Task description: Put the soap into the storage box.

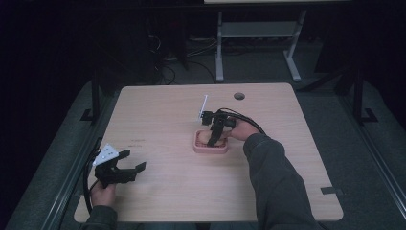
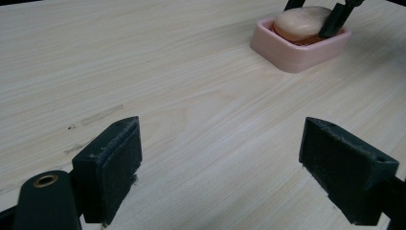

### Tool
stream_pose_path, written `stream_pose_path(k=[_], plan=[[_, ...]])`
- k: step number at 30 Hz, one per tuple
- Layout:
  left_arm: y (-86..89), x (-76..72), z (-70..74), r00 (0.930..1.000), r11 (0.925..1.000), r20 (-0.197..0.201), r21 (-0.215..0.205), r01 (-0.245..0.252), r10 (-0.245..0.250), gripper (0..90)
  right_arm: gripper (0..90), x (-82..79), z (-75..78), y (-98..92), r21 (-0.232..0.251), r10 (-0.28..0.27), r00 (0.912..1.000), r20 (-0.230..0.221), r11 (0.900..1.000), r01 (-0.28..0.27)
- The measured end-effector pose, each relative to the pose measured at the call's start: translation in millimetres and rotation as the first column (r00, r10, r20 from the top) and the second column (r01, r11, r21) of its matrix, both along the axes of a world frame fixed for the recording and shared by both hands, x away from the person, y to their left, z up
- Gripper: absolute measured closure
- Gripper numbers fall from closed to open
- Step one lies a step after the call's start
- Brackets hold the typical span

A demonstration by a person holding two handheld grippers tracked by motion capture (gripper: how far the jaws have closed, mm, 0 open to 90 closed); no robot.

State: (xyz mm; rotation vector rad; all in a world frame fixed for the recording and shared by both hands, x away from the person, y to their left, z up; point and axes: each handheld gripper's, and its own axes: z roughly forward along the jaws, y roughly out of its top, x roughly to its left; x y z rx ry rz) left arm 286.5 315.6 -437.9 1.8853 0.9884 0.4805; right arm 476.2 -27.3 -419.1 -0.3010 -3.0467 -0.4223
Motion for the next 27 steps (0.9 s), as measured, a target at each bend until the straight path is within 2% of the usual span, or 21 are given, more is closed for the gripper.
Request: stream_pose_path(k=[11,14,18,27], plan=[[-0.4,-0.1,0.1,1.0,1.0,-0.005,0.001,0.0,0.0,14.2,31.1,-0.3,-0.3,0.0,0.001,0.001,1.0,-0.006,1.0,-0.001],[-0.4,-0.1,0.2,1.0,1.0,-0.006,0.001,0.001,-0.001,14.3,27.9,-0.1,2.5,-1.3,0.023,-0.012,0.9999,-0.006,1.0,0.012],[-0.5,-0.2,0.2,1.0,1.0,-0.005,0.001,0.001,-0.001,14.2,24.5,-0.6,4.4,-2.4,0.021,-0.02,0.9998,0.002,1.0,0.02],[-0.7,-0.3,0.3,1.0,1.0,-0.002,-0.001,0.005,-0.005,14.3,24.3,-3.6,8.1,-9.5,0.049,-0.041,0.9992,-0.002,0.998,0.041]])
